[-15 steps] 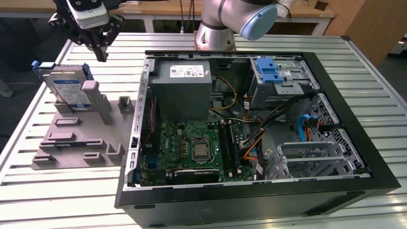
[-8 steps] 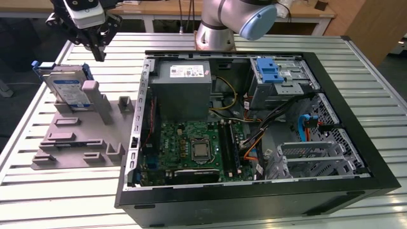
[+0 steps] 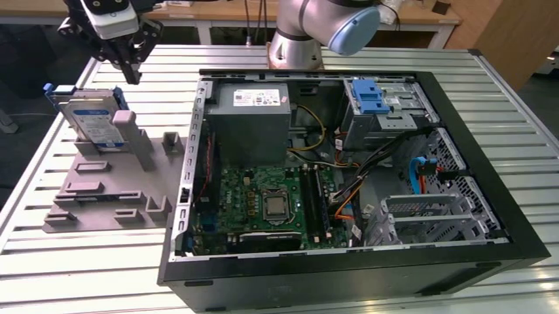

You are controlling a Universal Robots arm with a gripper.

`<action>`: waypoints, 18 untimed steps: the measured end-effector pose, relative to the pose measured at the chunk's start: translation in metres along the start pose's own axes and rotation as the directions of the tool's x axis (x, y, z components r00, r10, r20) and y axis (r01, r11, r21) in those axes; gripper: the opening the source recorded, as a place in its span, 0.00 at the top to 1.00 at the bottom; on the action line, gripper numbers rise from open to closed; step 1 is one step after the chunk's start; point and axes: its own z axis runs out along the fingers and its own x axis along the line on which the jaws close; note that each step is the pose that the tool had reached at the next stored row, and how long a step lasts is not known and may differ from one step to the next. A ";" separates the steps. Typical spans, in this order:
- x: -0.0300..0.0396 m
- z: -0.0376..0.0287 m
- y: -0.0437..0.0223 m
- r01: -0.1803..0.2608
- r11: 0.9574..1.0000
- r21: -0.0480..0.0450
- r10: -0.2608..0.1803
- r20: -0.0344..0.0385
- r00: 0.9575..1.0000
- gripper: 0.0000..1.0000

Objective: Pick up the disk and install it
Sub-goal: 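Reach for the disk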

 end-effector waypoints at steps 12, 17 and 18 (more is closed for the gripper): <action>0.0193 0.0012 -0.0001 0.000 1.000 0.000 0.000 0.000 1.000 0.89; 0.0260 0.0017 -0.0001 0.000 1.000 0.000 0.000 0.000 1.000 0.89; 0.0275 0.0018 -0.0001 0.000 1.000 0.000 0.000 0.000 1.000 0.89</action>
